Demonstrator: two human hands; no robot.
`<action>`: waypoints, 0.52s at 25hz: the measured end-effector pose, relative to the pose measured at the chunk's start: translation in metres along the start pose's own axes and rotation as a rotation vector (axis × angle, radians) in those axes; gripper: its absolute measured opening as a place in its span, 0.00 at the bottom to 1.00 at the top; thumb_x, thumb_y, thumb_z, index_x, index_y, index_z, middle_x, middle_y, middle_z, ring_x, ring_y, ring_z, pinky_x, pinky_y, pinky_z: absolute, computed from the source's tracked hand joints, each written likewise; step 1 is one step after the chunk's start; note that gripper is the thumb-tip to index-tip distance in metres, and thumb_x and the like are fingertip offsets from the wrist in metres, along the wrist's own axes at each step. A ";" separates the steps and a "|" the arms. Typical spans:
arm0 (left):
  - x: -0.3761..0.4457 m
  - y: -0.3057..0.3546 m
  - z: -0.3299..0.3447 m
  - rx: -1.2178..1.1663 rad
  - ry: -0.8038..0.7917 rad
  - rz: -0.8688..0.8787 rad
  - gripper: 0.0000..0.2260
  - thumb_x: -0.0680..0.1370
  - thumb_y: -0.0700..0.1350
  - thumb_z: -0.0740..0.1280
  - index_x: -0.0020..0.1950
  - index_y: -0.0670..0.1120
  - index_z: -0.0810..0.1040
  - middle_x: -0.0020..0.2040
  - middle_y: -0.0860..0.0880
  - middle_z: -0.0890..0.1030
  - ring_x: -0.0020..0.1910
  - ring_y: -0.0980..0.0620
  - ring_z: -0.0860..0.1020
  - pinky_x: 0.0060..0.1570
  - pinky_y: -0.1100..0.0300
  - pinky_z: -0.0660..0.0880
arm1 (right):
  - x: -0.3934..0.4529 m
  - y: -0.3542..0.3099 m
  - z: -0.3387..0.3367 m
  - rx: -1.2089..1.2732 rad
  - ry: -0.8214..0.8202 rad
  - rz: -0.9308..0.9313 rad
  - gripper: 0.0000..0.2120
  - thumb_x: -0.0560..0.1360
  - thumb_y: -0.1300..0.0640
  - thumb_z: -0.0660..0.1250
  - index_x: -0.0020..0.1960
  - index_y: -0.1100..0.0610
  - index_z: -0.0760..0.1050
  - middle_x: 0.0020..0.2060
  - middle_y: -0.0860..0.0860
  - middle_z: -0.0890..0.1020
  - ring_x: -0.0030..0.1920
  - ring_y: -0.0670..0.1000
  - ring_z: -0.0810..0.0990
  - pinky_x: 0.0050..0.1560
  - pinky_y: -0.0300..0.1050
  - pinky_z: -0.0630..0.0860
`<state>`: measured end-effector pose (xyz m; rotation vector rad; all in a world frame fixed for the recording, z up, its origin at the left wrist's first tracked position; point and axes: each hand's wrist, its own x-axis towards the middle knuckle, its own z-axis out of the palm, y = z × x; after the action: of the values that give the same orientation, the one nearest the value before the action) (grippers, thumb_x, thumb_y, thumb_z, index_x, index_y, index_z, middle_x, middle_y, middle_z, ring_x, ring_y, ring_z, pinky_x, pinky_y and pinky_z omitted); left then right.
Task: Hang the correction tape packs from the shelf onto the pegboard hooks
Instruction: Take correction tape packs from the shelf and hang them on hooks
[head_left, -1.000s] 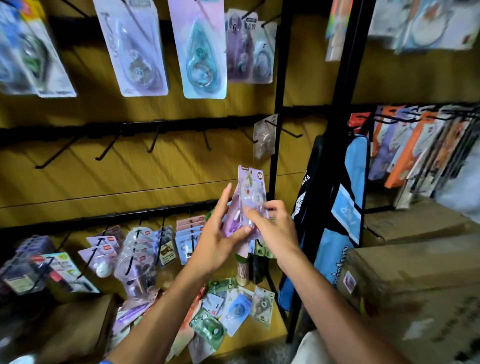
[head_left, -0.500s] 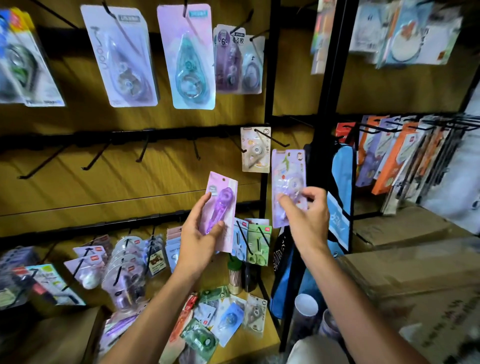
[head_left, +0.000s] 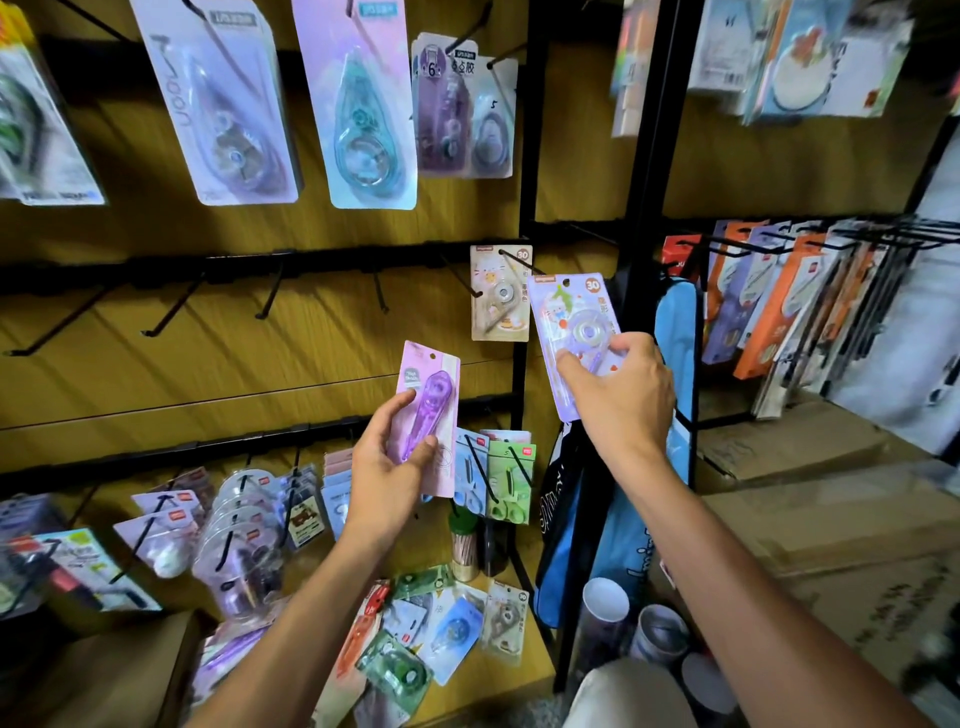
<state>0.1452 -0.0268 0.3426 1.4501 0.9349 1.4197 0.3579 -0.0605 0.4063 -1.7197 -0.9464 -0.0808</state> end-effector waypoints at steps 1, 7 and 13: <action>0.000 0.000 -0.001 0.002 0.003 -0.002 0.21 0.76 0.32 0.68 0.67 0.47 0.73 0.63 0.49 0.77 0.49 0.67 0.80 0.44 0.69 0.78 | 0.001 -0.001 0.001 -0.010 -0.001 -0.001 0.25 0.68 0.39 0.70 0.57 0.54 0.71 0.57 0.51 0.77 0.58 0.56 0.74 0.48 0.46 0.66; 0.006 0.000 -0.003 0.013 0.028 -0.003 0.19 0.77 0.33 0.68 0.65 0.49 0.75 0.65 0.47 0.77 0.59 0.53 0.79 0.55 0.59 0.79 | 0.014 -0.006 0.021 -0.046 -0.048 0.037 0.26 0.68 0.39 0.71 0.56 0.56 0.72 0.56 0.52 0.78 0.57 0.57 0.76 0.47 0.46 0.69; 0.028 -0.009 -0.014 0.021 0.054 0.006 0.19 0.76 0.33 0.68 0.64 0.50 0.76 0.64 0.48 0.79 0.59 0.53 0.79 0.56 0.59 0.78 | 0.042 -0.017 0.079 -0.093 -0.075 0.098 0.29 0.69 0.40 0.70 0.59 0.60 0.71 0.58 0.57 0.78 0.57 0.61 0.78 0.49 0.50 0.75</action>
<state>0.1333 0.0038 0.3432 1.4373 0.9821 1.4639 0.3445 0.0296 0.4097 -1.8630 -0.9247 0.0044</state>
